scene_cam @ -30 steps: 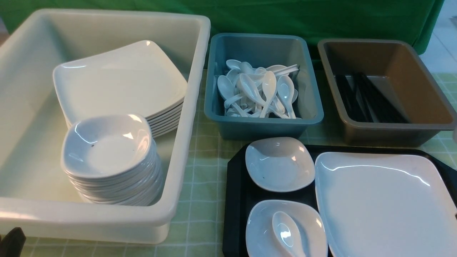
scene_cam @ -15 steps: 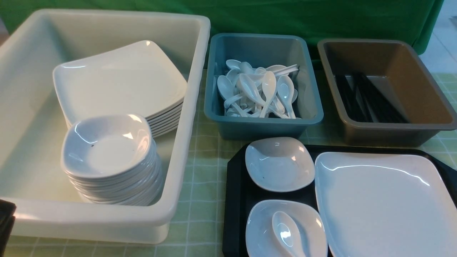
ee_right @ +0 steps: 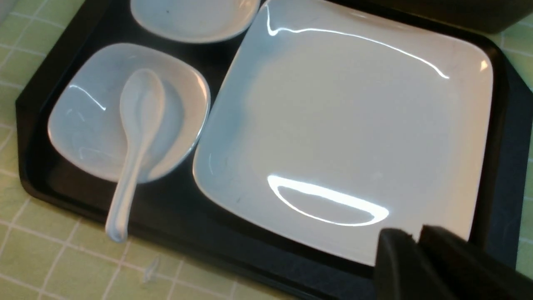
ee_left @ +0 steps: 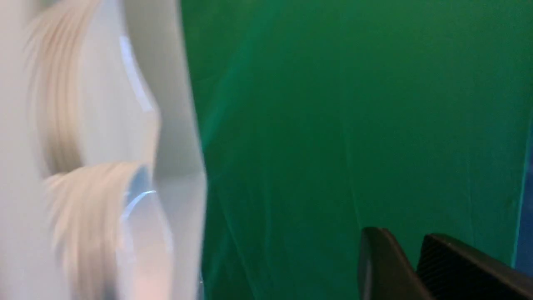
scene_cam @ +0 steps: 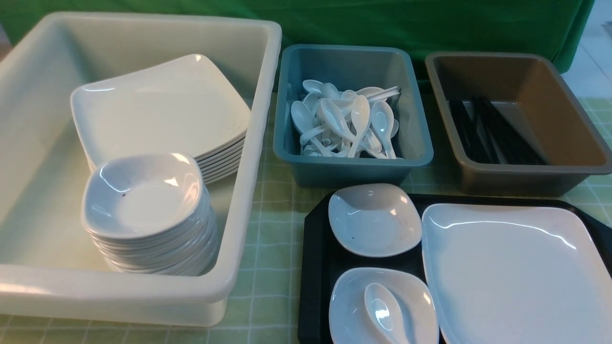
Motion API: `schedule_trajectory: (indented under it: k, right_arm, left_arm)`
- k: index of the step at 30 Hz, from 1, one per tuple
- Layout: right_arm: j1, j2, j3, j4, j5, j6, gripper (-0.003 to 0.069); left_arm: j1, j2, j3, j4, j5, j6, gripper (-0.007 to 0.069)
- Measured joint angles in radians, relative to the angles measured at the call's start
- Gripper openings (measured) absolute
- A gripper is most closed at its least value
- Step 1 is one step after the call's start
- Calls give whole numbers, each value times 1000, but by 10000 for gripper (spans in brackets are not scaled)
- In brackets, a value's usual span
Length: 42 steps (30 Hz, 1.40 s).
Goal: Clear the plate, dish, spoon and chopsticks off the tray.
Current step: Use the left arm to grab a soup spoon from the plate
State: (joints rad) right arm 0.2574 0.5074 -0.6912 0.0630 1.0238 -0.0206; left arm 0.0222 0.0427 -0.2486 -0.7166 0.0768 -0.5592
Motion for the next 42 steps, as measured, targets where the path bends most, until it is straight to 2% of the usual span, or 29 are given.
schedule_trajectory:
  k: [1, 3, 4, 5, 6, 7, 9, 11, 13, 14, 16, 17, 18, 19, 20, 21, 24, 25, 26, 27, 30, 31, 33, 36, 42]
  right_arm:
    - [0, 0, 5, 0, -1, -1, 69]
    - [0, 0, 24, 0, -8, -1, 72]
    - [0, 0, 32, 0, -11, -2, 74]
    - [0, 0, 35, 0, -12, -2, 75]
    - [0, 0, 39, 0, -13, -2, 76]
    - [0, 0, 43, -1, -14, -3, 80]
    - [0, 0, 44, -1, -19, -15, 83]
    - [0, 0, 46, -3, -22, -47, 84]
    - [0, 0, 47, -3, -37, -60, 87]
    - [0, 0, 47, -3, -41, -62, 88]
    - [0, 0, 47, -3, -45, -68, 90]
    - [0, 0, 47, -3, -51, -73, 94]
    - [0, 0, 47, -3, -56, -75, 97]
    - [0, 0, 47, -3, -56, -75, 97]
    - [0, 0, 47, -3, -58, -76, 99]
    - [0, 0, 47, -3, -62, -76, 102]
    - [0, 0, 47, -3, -63, -76, 106]
    - [0, 0, 47, -3, -63, -76, 106]
    - [0, 0, 47, -3, -63, -76, 109]
    - [0, 0, 47, -3, -63, -76, 110]
    - [0, 0, 47, -3, -63, -76, 116]
    - [0, 0, 47, -3, -63, -76, 116]
    - [0, 0, 47, -3, -63, -76, 120]
    - [0, 0, 47, -3, -63, -76, 123]
    - [0, 0, 47, -3, -62, -76, 125]
  left_arm:
    - [0, 23, -50, 38, 46, 16, 64]
    - [0, 156, -245, 140, 346, 125, 6]
    - [0, 240, -327, 150, 509, 188, -3]
    - [0, 276, -357, 152, 577, 228, -6]
    - [0, 370, -425, 151, 711, 282, -11]
    - [-1, 527, -508, 123, 969, 394, -13]
    - [-14, 693, -561, 35, 1083, 520, -13]
    - [-54, 829, -582, -87, 1110, 600, -13]
    - [-122, 921, -587, -146, 1114, 634, -13]
    - [-193, 980, -589, -163, 1106, 631, -13]
    - [-277, 1033, -590, -156, 1075, 604, -13]
    - [-353, 1081, -590, -141, 1037, 550, -13]
    - [-475, 1141, -595, -97, 975, 469, -11]
    - [-489, 1142, -598, -90, 968, 444, -10]
    - [-547, 1181, -607, -56, 947, 393, -6]
    - [-664, 1251, -636, 34, 926, 284, 8]
    - [-809, 1382, -725, 177, 921, 114, 52]
    - [-816, 1390, -733, 193, 920, 104, 57]
    - [-867, 1468, -802, 249, 917, 30, 99]
    - [-872, 1476, -810, 252, 917, 30, 104]
    - [-914, 1610, -951, 272, 912, -16, 198]
    - [-914, 1617, -959, 272, 912, -16, 198]
    - [-923, 1701, -1053, 272, 912, -31, 273]
    - [-923, 1789, -1143, 278, 935, -68, 337]
    - [-917, 1933, -1264, 297, 981, -176, 379]
